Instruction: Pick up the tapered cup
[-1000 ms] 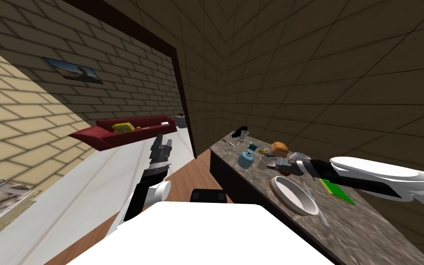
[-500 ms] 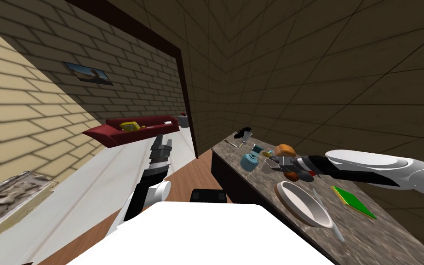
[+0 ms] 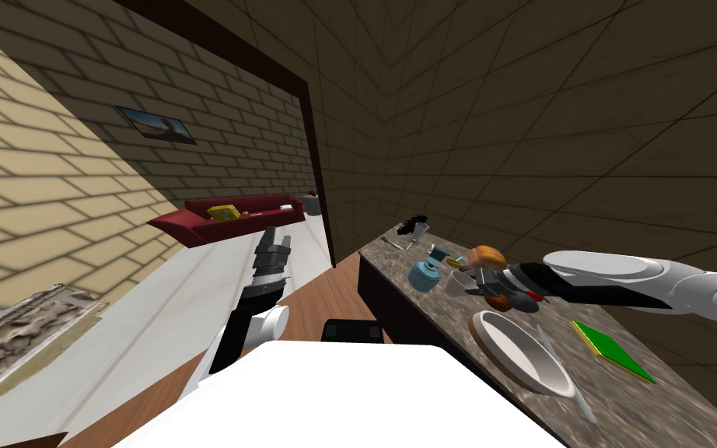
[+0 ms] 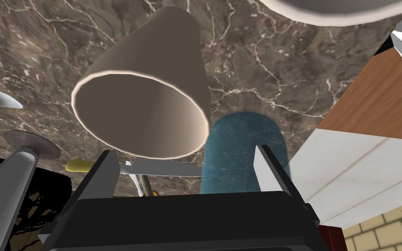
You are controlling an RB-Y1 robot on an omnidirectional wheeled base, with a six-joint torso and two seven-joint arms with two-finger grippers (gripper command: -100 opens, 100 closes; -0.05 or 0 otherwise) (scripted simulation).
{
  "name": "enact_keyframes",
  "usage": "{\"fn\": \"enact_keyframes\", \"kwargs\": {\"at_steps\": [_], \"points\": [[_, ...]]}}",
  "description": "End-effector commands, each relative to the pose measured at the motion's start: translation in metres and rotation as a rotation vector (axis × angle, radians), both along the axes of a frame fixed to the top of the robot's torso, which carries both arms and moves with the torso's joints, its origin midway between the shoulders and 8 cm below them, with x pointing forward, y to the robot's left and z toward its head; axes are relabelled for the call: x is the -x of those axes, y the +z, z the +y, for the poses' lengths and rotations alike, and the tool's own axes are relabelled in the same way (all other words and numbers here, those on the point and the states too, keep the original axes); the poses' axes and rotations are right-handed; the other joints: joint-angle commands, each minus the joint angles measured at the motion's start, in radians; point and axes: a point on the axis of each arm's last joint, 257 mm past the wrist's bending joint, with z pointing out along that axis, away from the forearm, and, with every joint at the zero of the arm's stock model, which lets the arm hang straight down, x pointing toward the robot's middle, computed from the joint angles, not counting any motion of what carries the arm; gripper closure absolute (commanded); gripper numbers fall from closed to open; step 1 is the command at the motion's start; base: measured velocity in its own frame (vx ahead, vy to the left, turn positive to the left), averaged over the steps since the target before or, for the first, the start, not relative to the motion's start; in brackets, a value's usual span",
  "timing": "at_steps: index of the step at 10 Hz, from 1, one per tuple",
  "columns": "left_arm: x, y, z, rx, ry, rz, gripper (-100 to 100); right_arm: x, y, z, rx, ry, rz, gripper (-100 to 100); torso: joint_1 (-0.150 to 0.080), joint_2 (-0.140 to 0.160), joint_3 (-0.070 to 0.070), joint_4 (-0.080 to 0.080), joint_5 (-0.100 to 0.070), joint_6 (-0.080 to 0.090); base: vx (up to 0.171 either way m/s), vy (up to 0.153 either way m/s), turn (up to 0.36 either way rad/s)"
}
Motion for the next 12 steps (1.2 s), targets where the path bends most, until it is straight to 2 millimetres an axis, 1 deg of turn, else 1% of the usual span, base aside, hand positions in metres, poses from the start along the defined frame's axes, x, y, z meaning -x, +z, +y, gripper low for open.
{"fn": "enact_keyframes", "kwargs": {"at_steps": [1,2,3,5,8,10,11,12], "points": [[0.0,0.0,0.0,0.0,0.0,0.0,0,0.0,0.0,0.0,0.0,0.0,0.0,-100,0.0,0.0,0.0,0.0,0.0,0.0,0.0,0.0,0.0],[0.0,0.0,0.0,0.0,0.0,0.0,0,0.0,0.0,0.0,0.001,0.001,-0.001,0,0.0,0.0,0.0,0.0,0.0,0.0,0.0,0.0,0.0],[0.0,0.0,0.0,0.0,0.0,0.0,0,0.0,-0.006,0.012,-0.001,0.017,0.005,-100,0.0,0.0,0.0,0.0,0.0,0.0,0.048,-0.03,-0.177],[0.0,0.0,0.0,0.0,0.0,0.0,0,0.0,-0.006,0.013,0.0,0.021,0.007,-100,-0.002,-0.003,-0.002,-0.001,-0.001,0.0,0.042,-0.022,-0.028],[0.0,0.0,0.0,0.0,0.0,0.0,0,0.0,-0.014,0.034,0.0,0.053,0.011,-100,0.002,-0.001,-0.001,0.0,0.0,0.0,0.022,0.026,-0.077],[0.0,0.0,0.0,0.0,0.0,0.0,0,0.0,-0.014,0.034,0.0,0.053,0.011,-100,0.001,0.0,0.0,0.0,0.0,0.0,0.005,0.006,-0.018],[0.0,0.0,0.0,0.0,0.0,0.0,0,0.0,-0.017,0.041,0.001,0.064,0.011,-100,0.0,0.0,0.0,0.0,0.0,0.0,0.003,0.004,-0.011],[0.0,0.0,0.0,0.0,0.0,0.0,0,0.0,-0.017,0.041,0.001,0.064,0.011,-100,0.0,0.0,0.0,0.0,0.0,0.0,0.005,0.006,-0.018]]}}
